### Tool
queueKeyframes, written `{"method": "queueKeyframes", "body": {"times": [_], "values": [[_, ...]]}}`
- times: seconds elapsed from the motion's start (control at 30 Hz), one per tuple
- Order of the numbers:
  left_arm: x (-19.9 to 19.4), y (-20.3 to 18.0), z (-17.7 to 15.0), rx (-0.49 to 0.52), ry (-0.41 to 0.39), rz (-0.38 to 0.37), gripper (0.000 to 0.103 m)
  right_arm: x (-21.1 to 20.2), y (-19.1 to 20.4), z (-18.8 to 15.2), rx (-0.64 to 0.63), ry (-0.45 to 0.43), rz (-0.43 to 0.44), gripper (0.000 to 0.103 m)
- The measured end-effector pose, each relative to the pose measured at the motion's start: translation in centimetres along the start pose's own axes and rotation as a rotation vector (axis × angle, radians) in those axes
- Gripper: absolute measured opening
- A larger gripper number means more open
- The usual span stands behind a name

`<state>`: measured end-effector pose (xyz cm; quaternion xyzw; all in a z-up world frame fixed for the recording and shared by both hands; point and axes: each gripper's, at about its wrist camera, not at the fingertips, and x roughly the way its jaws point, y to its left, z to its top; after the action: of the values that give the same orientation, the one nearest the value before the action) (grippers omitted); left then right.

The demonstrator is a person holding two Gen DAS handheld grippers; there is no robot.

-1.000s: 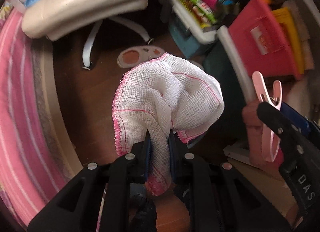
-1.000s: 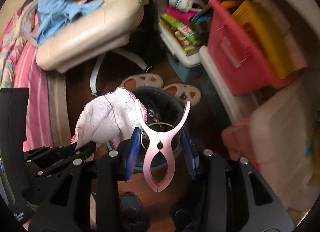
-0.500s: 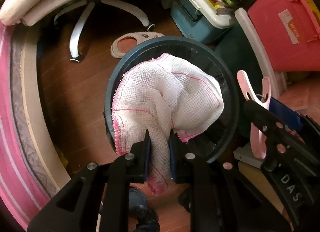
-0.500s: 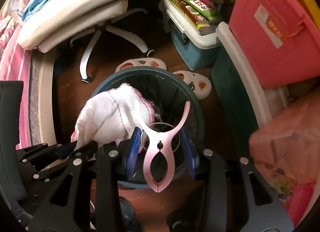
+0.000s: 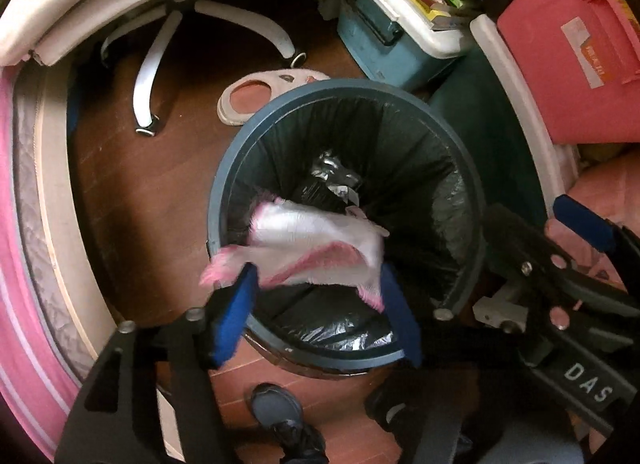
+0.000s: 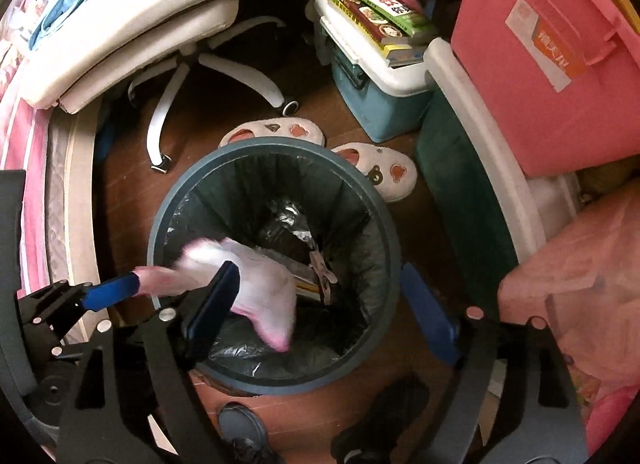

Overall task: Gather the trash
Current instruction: 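Open both grippers to drop cloth and clip into the bin, then move both tools back up to the table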

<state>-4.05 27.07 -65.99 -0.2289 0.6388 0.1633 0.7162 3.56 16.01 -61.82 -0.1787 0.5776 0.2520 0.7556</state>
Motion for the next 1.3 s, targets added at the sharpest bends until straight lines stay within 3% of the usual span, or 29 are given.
{"method": "queueKeyframes", "body": {"times": [0.17,0.5,0.67,1.0,1.3], "values": [[-1.3,-0.2,0.3,0.006,-0.015,0.007,0.082,-1.2,-0.6,0.1,0.019,-0.011,-0.006,0.086],[-6.3,-0.9,0.7,0.002,-0.027,0.011,0.083,-6.9,-1.9,0.6,0.059,-0.032,-0.007,0.088],[-12.4,-2.2,0.6,0.004,-0.037,0.007,0.083,-12.7,-2.7,0.9,0.097,-0.055,-0.010,0.090],[-28.3,-6.8,0.9,0.074,-0.101,0.004,0.083,-29.2,-5.1,1.7,0.197,-0.132,-0.042,0.093],[-40.0,-12.2,1.2,0.192,-0.164,-0.006,0.083,-41.3,-7.3,1.6,0.288,-0.210,-0.073,0.094]]}}
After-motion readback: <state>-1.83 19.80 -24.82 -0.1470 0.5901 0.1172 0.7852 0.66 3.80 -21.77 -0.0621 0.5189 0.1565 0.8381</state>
